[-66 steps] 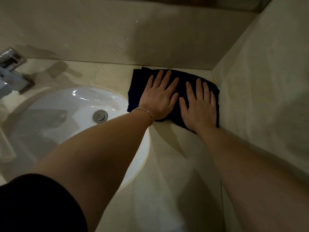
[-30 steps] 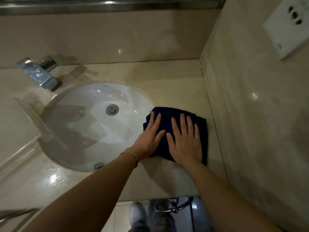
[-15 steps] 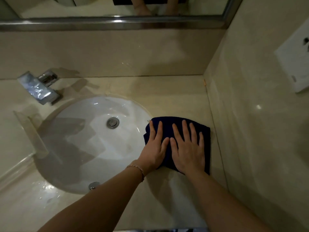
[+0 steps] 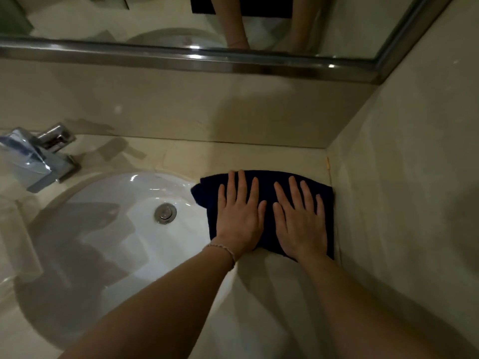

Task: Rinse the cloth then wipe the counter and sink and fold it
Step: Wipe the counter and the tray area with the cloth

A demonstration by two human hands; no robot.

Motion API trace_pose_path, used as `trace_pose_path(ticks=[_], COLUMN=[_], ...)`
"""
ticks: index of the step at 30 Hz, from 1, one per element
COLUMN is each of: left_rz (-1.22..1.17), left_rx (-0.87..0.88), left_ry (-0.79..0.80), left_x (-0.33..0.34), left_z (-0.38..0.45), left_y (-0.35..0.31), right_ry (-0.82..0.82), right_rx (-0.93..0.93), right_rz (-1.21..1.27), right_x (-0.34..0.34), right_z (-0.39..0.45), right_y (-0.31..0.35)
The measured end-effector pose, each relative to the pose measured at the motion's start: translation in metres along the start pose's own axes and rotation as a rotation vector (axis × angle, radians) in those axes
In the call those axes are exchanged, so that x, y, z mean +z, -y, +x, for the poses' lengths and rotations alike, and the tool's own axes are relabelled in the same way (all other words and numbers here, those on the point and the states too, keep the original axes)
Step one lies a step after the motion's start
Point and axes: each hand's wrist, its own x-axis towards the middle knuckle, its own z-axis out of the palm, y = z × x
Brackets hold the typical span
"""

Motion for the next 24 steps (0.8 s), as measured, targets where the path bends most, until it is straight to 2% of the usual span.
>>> trace_pose_path(ticks=[10, 19, 24], left_rz=[0.082, 0.021, 0.045], left_rx=[0.193, 0.178, 0.177], left_ry=[0.039, 0.021, 0.038], left_x=[-0.021, -0.025, -0.034], left_z=[0.078, 0.072, 0.065], left_y=[0.021, 0.028, 0.051], right_ry=[-0.027, -0.037, -0.028], right_rx=[-0.046, -0.076, -0.051], right_rz=[-0.082, -0.122, -0.136], right_x=[-0.004, -0.004, -0.003], right_z=[0.070, 0.078, 0.071], right_y=[-0.022, -0.020, 0.009])
